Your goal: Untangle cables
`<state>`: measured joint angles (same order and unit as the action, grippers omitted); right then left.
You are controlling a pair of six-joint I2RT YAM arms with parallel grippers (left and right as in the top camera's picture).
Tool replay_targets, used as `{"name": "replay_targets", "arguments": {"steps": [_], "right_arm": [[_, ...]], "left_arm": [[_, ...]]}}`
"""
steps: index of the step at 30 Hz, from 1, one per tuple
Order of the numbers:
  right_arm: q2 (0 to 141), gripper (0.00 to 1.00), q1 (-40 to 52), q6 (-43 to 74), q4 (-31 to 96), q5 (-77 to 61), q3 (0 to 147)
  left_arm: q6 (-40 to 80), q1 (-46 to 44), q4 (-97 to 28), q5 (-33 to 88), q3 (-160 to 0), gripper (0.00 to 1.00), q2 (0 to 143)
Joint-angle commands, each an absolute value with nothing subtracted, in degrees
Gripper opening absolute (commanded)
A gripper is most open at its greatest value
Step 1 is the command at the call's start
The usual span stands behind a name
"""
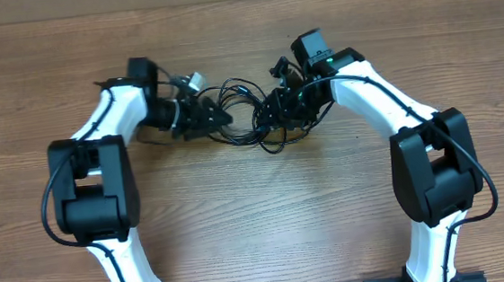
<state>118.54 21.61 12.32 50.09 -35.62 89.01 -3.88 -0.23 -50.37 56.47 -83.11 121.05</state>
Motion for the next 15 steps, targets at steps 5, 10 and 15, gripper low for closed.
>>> {"name": "replay_targets", "arguments": {"steps": [5, 10, 15], "right_arm": [[118.7, 0.43, 25.5, 22.0, 47.6, -22.5, 89.6], [120.6, 0.41, 25.5, 22.8, 39.1, -23.2, 89.6], [120.6, 0.33, 25.5, 25.6, 36.1, -23.0, 89.6]], "left_arm": [[5.9, 6.7, -50.5, 48.3, -84.5, 0.66, 121.7], [5.8, 4.1, -48.0, 44.3, -84.5, 0.66, 121.7], [9.5, 1.5, -46.4, 38.1, -84.5, 0.67, 121.7]]}}
